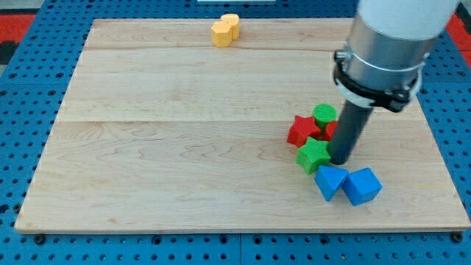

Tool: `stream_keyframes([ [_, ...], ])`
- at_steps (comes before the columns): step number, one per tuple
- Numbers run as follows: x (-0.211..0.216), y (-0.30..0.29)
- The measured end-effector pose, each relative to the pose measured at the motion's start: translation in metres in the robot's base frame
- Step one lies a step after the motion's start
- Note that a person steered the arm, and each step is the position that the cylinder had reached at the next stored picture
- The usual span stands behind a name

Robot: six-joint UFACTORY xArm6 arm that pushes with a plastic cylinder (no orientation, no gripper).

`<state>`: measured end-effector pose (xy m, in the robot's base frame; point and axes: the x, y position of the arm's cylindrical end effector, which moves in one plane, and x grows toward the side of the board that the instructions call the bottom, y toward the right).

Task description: Push red circle along with green circle a bit up

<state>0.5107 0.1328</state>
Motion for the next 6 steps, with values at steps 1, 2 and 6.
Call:
stream_keyframes([
  [1, -0.017, -0.008],
  [2, -0.035, -0.010],
  [6, -0.027, 0.044],
])
